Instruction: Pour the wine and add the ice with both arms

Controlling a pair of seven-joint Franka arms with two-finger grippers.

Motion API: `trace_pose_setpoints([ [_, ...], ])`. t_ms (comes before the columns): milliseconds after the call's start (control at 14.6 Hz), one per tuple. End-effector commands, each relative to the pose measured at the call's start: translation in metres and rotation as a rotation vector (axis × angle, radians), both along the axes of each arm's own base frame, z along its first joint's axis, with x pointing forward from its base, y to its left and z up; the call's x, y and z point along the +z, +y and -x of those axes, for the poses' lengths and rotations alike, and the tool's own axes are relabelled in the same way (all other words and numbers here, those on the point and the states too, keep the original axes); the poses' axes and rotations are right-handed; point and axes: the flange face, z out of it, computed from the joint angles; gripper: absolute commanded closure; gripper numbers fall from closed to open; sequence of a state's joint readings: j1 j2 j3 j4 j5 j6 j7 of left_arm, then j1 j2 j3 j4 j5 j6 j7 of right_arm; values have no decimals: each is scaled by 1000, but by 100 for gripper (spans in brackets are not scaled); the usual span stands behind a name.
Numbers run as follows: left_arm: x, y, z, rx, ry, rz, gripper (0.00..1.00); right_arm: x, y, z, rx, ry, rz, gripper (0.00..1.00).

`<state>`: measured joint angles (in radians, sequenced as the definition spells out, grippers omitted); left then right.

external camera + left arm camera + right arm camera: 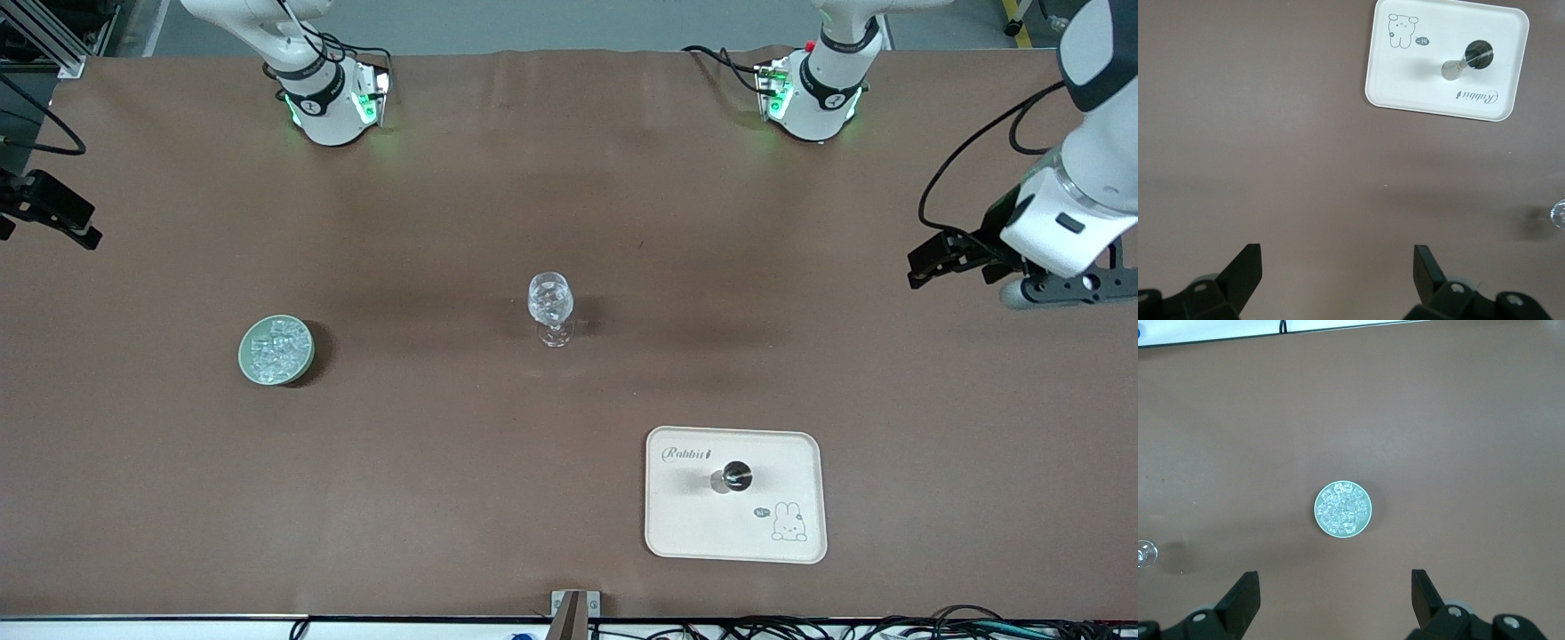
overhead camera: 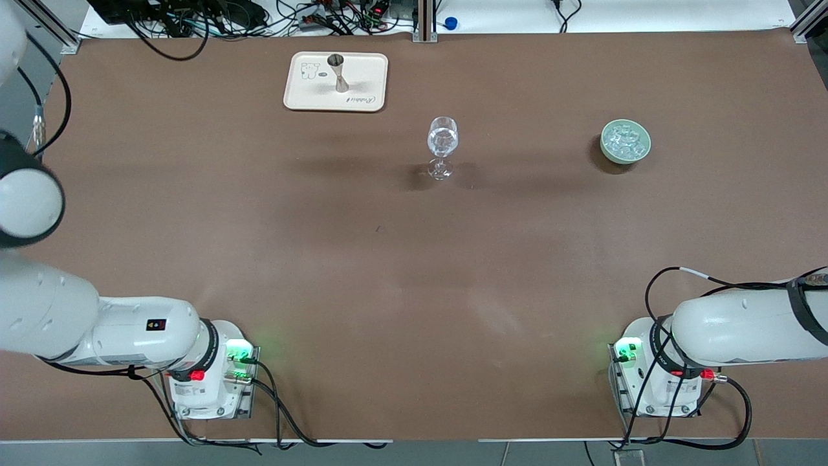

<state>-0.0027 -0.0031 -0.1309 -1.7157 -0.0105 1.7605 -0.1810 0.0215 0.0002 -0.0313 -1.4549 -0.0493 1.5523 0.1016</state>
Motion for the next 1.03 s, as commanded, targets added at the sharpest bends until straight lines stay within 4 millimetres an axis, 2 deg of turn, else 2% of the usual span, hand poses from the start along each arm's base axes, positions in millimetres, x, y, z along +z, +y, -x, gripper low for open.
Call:
trace_pose_setpoints([
  [0,-6,9,46,-14,-33,-16,0,2,2,5,14,-4,-9,0],
  [69,-7,20,43,-7,-30,-9,0,2,2,5,14,-2,-9,0],
  [137,-6,24,39,2,-23,16,0,2,2,5,14,-2,-9,0],
  [206,-9,25,26,10,-18,26,0,2,1,5,15,-4,-10,0],
  [343,-7,11,19,-17,-2,14,0,2,2,5,14,-2,-9,0],
  [824,-10,-2,17,-51,5,-22,0,1,1,6,13,3,-10,0],
  [961,-5,-4,7,-51,-12,-36,0,1,1,6,12,10,-10,0],
])
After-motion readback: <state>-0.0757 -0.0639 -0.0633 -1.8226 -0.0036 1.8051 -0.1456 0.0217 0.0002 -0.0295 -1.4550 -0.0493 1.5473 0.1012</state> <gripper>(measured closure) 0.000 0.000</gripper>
